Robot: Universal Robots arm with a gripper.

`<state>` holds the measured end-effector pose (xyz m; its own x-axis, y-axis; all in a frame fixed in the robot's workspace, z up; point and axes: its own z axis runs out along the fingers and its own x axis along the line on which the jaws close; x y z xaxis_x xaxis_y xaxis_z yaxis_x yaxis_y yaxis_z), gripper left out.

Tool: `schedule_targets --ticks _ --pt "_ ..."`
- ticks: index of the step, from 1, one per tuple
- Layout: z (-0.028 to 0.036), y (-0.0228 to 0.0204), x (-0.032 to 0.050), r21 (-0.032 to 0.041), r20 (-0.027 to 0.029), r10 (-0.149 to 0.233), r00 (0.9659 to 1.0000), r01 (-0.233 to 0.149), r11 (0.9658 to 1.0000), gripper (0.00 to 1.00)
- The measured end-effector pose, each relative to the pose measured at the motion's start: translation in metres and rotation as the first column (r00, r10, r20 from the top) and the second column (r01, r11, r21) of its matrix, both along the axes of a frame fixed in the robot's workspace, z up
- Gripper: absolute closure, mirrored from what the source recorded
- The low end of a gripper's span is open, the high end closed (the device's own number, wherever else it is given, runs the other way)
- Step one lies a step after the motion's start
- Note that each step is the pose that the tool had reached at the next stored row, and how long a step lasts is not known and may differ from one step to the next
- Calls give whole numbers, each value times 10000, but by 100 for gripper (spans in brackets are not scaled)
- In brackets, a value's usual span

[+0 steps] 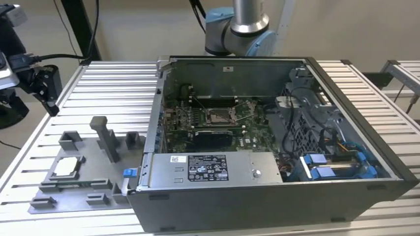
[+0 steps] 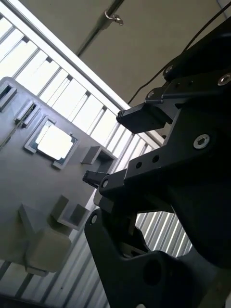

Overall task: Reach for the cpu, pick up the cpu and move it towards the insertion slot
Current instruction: 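Reach for the cpu, then pick up the cpu and move it towards the insertion slot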

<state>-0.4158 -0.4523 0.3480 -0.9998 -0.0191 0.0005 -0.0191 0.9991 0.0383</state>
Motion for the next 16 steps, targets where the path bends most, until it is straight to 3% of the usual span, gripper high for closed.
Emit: schedule_targets --ticks 6,16 --pt "-28 0 0 0 0 0 10000 0 10000 0" --pt "-125 0 0 0 -1 1 10000 -1 10000 0"
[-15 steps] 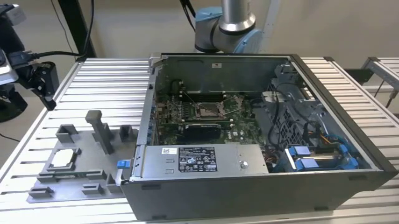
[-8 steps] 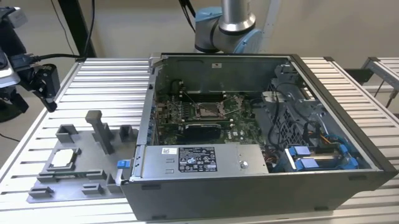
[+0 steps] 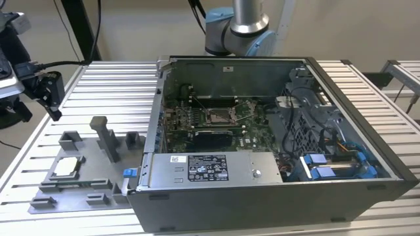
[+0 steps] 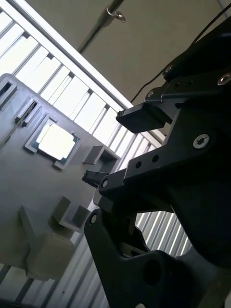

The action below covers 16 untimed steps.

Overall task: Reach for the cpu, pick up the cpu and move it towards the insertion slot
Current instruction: 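Pick up the cpu and move it towards the insertion slot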

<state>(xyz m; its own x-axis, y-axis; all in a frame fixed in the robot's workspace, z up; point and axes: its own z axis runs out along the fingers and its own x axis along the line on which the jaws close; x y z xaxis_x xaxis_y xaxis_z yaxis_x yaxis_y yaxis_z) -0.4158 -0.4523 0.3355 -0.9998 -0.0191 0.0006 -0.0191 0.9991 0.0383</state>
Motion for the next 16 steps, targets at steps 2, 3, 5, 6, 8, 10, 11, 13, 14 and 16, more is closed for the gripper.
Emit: schedule_targets --ticks 2,3,5,6,8,10,11,13,14,16 --pt "-18 0 0 0 0 0 10000 0 10000 0" --pt "-28 0 0 0 0 0 10000 0 10000 0" --pt "-47 0 0 0 0 -1 10000 1 10000 0" --pt "-56 0 0 0 0 0 10000 0 10000 0" --pt "-75 0 0 1 1 0 10000 0 10000 0" --pt "-93 0 0 0 0 0 10000 0 10000 0" --pt "-104 0 0 0 0 -1 10000 1 10000 0" --pt "-123 0 0 1 1 0 10000 0 10000 0" --pt "-132 0 0 0 0 0 10000 0 10000 0" --pt "-150 0 0 0 0 0 10000 0 10000 0"
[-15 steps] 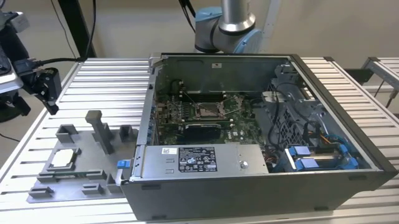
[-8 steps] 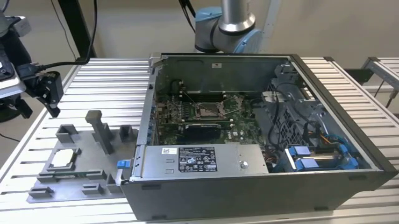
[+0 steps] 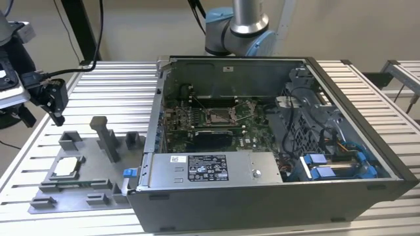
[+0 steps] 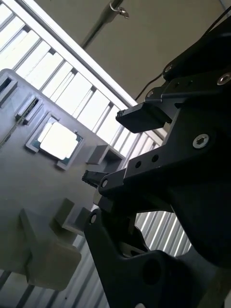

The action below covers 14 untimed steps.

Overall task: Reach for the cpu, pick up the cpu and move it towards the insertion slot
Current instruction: 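Pick up the cpu and move it towards the insertion slot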

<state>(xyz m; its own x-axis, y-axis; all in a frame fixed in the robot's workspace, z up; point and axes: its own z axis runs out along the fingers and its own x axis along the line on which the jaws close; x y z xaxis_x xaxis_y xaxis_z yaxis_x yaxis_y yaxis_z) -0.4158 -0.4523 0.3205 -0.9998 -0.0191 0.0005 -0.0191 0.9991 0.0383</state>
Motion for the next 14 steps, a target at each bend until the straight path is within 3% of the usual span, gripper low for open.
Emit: schedule_targets --ticks 14 --pt "-124 0 0 0 -1 0 10000 0 10000 0"
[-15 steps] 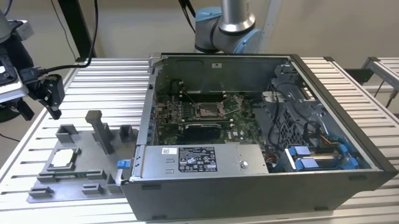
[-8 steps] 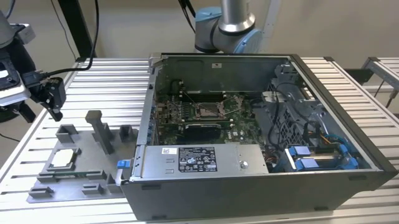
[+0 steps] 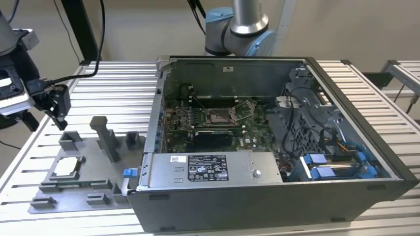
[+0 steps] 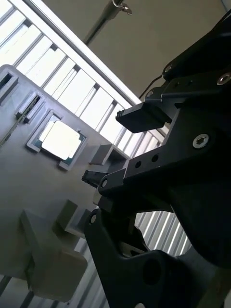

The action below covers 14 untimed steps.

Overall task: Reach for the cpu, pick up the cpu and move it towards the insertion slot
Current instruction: 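Pick up the cpu and move it towards the insertion slot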

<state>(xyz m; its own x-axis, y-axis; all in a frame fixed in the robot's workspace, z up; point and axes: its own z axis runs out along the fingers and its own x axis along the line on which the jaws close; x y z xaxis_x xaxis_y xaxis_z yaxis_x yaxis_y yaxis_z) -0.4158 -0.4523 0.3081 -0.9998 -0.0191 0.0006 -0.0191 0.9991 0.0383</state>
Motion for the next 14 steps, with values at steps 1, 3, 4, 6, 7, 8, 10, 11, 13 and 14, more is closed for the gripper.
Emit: schedule_targets --ticks 1,3,4,6,7,8,10,11,13,14 --pt "-9 0 0 0 0 0 10000 0 10000 0" --pt "-27 0 0 0 0 0 10000 0 10000 0" --pt "-38 0 0 0 0 0 10000 0 10000 0" --pt "-61 0 0 2 2 0 10000 0 10000 0" --pt "-72 0 0 0 0 0 10000 0 10000 0" --pt "-84 1 -1 1 1 -2 10000 2 10000 0" --pt "-107 1 -8 1 1 -1 10000 1 10000 0" --pt "-119 0 -16 -1 -1 -2 10000 2 10000 0" --pt "-143 0 -26 0 1 0 10000 0 10000 0" --pt "-156 -1 -29 1 1 1 10000 -1 10000 0"
